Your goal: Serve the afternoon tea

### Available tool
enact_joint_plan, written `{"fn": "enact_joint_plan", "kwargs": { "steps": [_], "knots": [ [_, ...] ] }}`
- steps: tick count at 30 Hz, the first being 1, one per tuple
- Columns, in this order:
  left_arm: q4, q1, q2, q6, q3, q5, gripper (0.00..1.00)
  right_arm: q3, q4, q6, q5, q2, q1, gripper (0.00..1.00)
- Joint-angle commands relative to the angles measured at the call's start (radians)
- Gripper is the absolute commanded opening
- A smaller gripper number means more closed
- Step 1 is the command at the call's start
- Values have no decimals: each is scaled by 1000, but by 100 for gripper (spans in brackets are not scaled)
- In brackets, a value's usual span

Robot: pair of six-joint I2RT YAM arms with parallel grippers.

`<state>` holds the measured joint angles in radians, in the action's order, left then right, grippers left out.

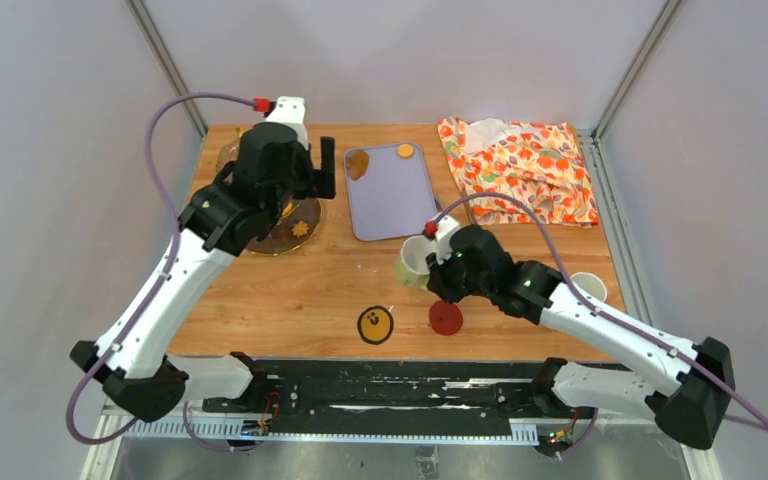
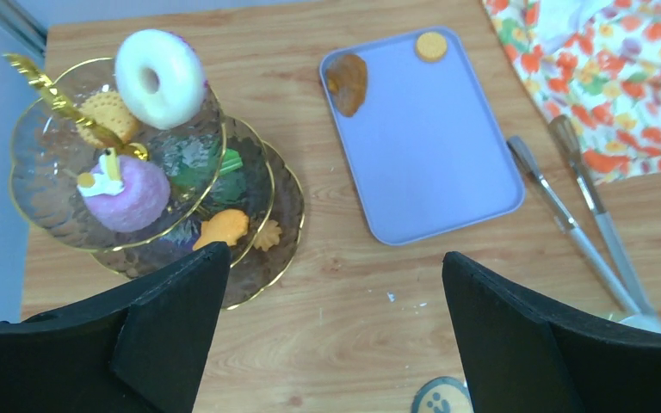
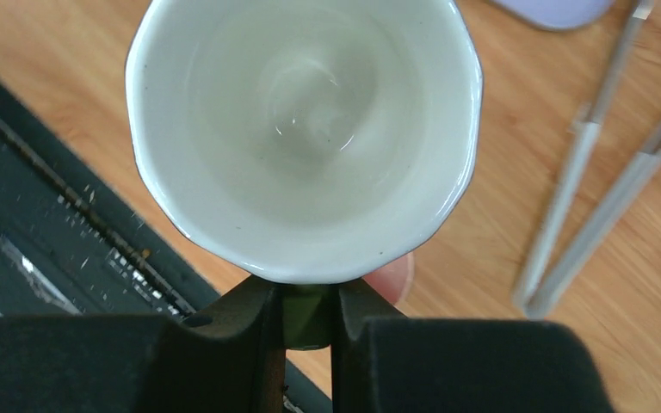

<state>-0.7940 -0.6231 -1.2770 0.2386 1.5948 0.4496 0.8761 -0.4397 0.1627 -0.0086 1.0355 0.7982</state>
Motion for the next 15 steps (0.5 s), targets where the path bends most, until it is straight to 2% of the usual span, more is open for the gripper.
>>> {"fn": "enact_joint_plan", "kwargs": {
  "steps": [1, 8, 15],
  "knots": [
    [29, 38, 85, 80, -29, -37, 98, 3, 155, -26, 100, 64, 187, 1],
    [36, 42, 99, 88, -77, -71, 98, 68, 179, -81, 237, 252, 397, 1],
    [80, 41, 123, 74, -130, -52, 98, 60, 221, -103, 272, 344, 470, 1]
  ]
}}
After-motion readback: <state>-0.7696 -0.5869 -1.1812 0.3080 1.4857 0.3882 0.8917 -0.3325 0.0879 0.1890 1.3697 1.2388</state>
